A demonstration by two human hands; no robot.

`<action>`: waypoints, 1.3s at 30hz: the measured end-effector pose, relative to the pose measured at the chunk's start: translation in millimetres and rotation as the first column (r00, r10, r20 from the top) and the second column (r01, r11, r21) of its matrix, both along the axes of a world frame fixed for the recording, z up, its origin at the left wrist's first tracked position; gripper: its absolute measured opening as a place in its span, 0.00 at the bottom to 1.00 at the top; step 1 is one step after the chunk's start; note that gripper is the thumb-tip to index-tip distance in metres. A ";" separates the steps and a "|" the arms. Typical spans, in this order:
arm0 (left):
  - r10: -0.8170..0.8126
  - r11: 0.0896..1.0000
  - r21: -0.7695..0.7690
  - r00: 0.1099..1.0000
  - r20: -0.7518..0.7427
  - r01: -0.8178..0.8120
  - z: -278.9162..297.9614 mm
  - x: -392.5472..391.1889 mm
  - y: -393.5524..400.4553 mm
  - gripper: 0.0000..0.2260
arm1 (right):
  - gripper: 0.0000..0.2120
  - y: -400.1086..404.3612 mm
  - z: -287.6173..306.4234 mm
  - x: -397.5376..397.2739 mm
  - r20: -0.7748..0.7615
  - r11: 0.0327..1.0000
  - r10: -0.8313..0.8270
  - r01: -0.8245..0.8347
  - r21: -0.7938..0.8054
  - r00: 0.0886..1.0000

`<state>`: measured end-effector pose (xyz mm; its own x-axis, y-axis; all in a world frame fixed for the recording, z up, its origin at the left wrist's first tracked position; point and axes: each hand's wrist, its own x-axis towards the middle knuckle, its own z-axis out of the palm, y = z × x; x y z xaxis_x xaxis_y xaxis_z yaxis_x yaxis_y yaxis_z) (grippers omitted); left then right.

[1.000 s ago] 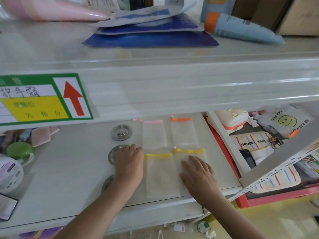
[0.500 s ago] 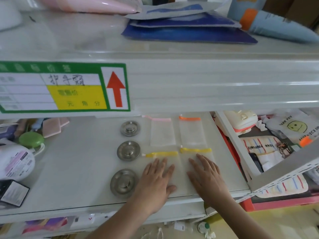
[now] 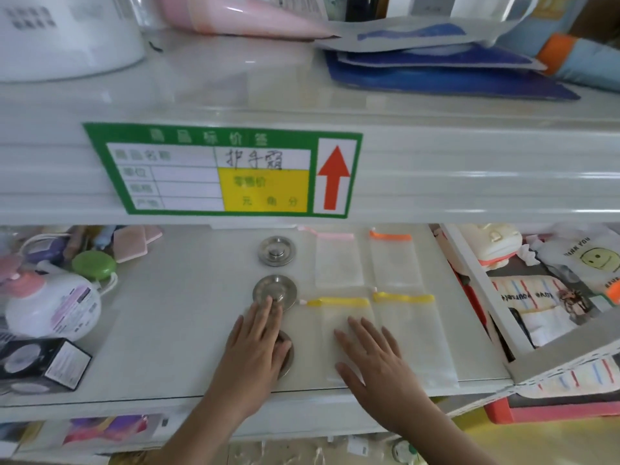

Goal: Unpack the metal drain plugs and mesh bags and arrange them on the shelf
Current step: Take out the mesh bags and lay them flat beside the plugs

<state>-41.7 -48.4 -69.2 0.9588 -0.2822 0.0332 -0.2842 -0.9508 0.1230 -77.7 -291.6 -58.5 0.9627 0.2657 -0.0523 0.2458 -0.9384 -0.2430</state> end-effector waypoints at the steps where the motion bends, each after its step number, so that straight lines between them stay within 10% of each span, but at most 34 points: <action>1: 0.003 1.000 -0.001 1.000 0.005 -0.003 -0.7 -0.3 -2.6 0.28 | 0.37 0.7 -1.4 0.6 -0.002 1.000 -0.003 0.003 -0.008 1.000; 27: 0.130 0.981 -0.137 0.990 -0.046 -0.135 7.1 -3.3 -11.5 0.38 | 0.29 15.3 5.7 1.5 -0.022 0.998 -0.061 0.060 -0.026 0.998; 33: 0.120 0.953 -0.279 0.993 -0.005 -0.117 8.4 -21.3 12.0 0.35 | 0.31 -7.0 1.9 -7.8 0.121 0.869 -0.492 0.494 0.015 0.862; 39: 0.156 0.927 -0.350 0.987 0.029 -0.137 10.3 -33.4 34.3 0.33 | 0.30 -22.0 -6.2 -6.9 -0.006 0.867 -0.495 0.493 -0.073 0.869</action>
